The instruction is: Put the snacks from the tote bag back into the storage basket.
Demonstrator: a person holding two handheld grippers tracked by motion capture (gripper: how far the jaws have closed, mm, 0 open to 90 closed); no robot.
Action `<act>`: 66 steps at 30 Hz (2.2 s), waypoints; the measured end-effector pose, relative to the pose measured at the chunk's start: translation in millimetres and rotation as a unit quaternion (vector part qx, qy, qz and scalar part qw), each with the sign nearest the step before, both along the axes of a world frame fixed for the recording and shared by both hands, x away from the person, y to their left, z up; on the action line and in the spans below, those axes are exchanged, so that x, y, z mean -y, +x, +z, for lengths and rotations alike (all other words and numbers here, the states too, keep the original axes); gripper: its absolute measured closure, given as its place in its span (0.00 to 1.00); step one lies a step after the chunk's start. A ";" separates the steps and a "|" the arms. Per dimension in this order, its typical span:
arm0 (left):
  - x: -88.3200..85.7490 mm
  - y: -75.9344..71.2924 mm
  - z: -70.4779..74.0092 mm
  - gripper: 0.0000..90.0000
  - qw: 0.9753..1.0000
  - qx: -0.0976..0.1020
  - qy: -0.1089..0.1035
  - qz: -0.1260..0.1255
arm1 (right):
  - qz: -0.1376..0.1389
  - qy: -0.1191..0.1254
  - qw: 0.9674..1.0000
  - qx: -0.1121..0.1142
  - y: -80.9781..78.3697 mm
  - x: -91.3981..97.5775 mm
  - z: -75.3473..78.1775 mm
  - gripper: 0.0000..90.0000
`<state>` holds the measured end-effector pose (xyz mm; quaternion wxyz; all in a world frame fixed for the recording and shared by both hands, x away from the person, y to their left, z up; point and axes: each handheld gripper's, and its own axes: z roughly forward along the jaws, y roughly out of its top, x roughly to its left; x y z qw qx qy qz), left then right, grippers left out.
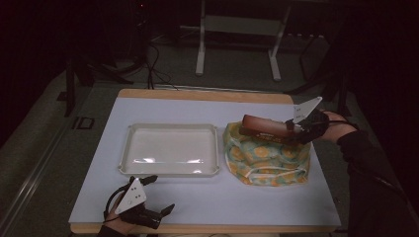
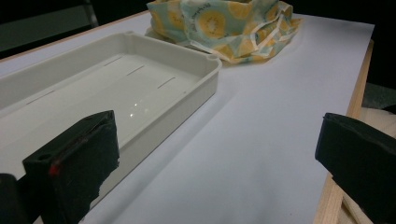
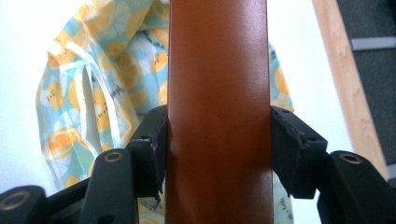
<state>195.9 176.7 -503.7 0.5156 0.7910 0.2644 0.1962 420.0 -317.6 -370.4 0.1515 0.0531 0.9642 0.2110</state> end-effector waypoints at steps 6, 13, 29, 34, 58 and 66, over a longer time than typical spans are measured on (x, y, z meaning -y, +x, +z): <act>0.6 -0.2 -0.1 0.00 1.000 0.000 0.002 -0.003 | 0.013 -0.002 1.000 0.004 -2.3 -15.0 13.2 0.48; 0.7 -0.5 0.0 0.00 1.000 0.000 0.002 -0.004 | 0.032 -0.006 0.999 0.008 -5.4 -36.9 24.6 0.48; 1.1 -2.3 0.4 0.00 1.000 0.001 -0.002 -0.009 | 0.075 -0.016 0.997 0.014 -8.7 -91.9 37.8 0.48; 0.8 -2.9 0.6 0.00 1.000 0.002 -0.002 -0.010 | 0.089 -0.019 0.996 0.016 -9.2 -107.7 37.8 0.48; 0.9 -3.7 0.5 0.00 1.000 0.005 0.000 -0.017 | 0.156 0.018 0.987 0.022 -15.0 -178.6 22.6 0.48; 0.9 -4.2 0.4 0.00 1.000 0.005 0.000 -0.019 | 0.168 0.048 0.984 0.016 -16.3 -200.1 11.9 0.48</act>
